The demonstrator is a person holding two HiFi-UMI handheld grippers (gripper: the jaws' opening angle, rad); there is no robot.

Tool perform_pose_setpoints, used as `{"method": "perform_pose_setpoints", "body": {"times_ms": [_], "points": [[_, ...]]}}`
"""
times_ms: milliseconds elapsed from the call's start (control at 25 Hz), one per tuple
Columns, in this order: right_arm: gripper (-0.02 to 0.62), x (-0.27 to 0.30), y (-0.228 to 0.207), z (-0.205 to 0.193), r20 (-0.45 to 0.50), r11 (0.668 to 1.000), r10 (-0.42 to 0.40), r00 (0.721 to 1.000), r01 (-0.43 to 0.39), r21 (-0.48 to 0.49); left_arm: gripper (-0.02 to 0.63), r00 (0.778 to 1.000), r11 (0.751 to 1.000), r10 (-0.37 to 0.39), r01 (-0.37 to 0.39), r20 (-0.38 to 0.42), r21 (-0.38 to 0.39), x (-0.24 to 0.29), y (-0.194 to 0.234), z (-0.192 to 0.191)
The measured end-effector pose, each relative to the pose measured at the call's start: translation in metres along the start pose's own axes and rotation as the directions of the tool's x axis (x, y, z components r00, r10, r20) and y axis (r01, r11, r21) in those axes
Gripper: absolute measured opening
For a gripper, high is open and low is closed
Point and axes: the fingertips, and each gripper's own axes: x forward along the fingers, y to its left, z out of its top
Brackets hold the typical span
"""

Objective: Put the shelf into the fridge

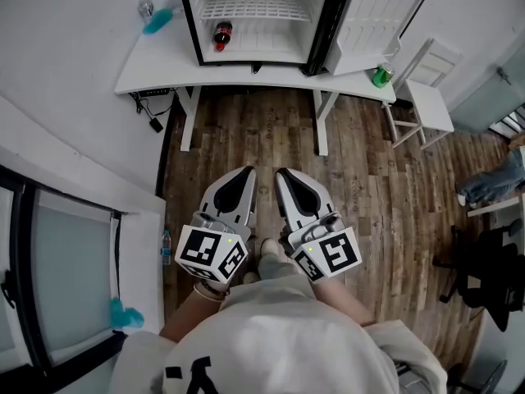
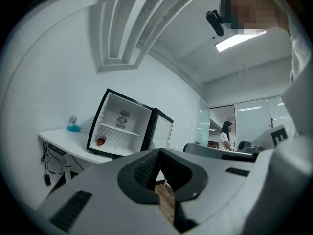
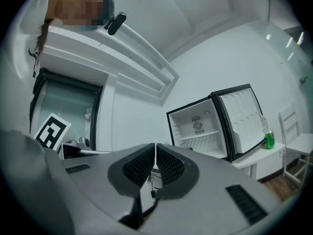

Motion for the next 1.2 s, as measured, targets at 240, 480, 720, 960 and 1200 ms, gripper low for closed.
{"method": "perform_pose_setpoints", "body": {"times_ms": [240, 480, 720, 960, 1200], "points": [[0.032, -0.030, 0.037, -0.007, 0.009, 1.000, -0.011, 1.000, 0.011, -0.005, 0.006, 1.000, 1.000, -0.025, 0.025, 0.012, 0.010, -0.041, -0.014, -0.006], [0.032, -0.043, 0.057, -0.016, 0.003, 1.000, -0.006, 1.000, 0.006, 0.009, 0.006, 0.998, 0.997, -0.062, 0.064, 0.030, -0.049, -0.060, -0.021, -0.011], [0.034, -0.038, 0.068, -0.001, 0.022, 0.999, 0.018, 1.000, -0.018, -0.032, 0.006, 0.997, 0.998, -0.055, 0.055, 0.052, -0.006, -0.064, -0.022, 0.002], [0.032, -0.037, 0.079, -0.003, 0.005, 0.996, 0.049, 0.999, -0.049, -0.072, 0.006, 0.995, 0.997, -0.065, 0.067, 0.078, -0.027, -0.071, -0.024, 0.007], [0.032, -0.042, 0.086, -0.002, 0.011, 0.997, 0.039, 0.999, -0.039, -0.060, 0.006, 0.994, 0.997, -0.076, 0.078, 0.084, -0.017, -0.077, -0.027, 0.009]]}}
